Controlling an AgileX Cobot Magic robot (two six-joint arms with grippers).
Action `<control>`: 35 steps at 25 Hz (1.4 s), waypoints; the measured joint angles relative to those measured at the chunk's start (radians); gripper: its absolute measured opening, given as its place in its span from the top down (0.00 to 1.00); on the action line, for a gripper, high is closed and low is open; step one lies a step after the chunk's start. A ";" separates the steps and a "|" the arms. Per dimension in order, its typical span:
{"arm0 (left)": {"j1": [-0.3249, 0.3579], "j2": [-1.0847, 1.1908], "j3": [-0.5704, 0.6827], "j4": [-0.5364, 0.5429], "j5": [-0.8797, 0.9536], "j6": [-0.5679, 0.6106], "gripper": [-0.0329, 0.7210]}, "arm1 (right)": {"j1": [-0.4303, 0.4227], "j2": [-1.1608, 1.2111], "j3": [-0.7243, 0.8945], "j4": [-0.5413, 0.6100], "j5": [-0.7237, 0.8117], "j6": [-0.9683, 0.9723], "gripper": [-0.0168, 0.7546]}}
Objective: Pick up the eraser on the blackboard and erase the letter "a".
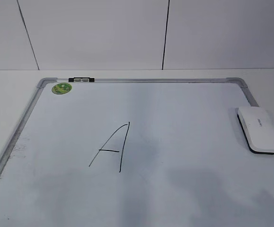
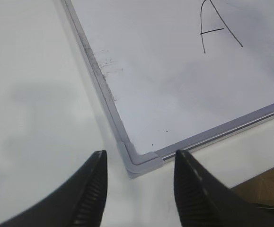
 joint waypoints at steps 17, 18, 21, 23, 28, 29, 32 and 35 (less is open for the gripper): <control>0.039 -0.148 0.000 0.000 0.000 0.000 0.49 | 0.000 0.000 0.002 0.000 -0.003 0.000 0.23; 0.046 -0.150 0.000 0.000 0.000 0.000 0.49 | 0.000 0.000 0.002 0.000 -0.004 0.000 0.23; 0.068 -0.154 0.000 0.000 0.000 0.000 0.49 | 0.000 0.000 0.002 0.000 -0.004 0.000 0.23; 0.091 -0.154 0.000 0.000 0.000 0.000 0.49 | 0.000 0.000 0.002 0.000 -0.004 0.000 0.23; 0.145 -0.154 0.000 0.000 0.000 0.000 0.50 | -0.002 0.000 0.002 -0.001 -0.004 0.000 0.23; 0.156 -0.154 0.000 0.000 0.000 0.000 0.50 | -0.005 0.000 0.002 -0.001 -0.004 0.000 0.23; 0.196 -0.154 0.000 0.000 0.000 0.000 0.51 | -0.025 0.000 0.002 -0.001 -0.004 0.000 0.23; 0.241 -0.154 0.000 0.000 0.000 0.000 0.51 | -0.041 0.000 0.002 -0.001 -0.004 0.000 0.23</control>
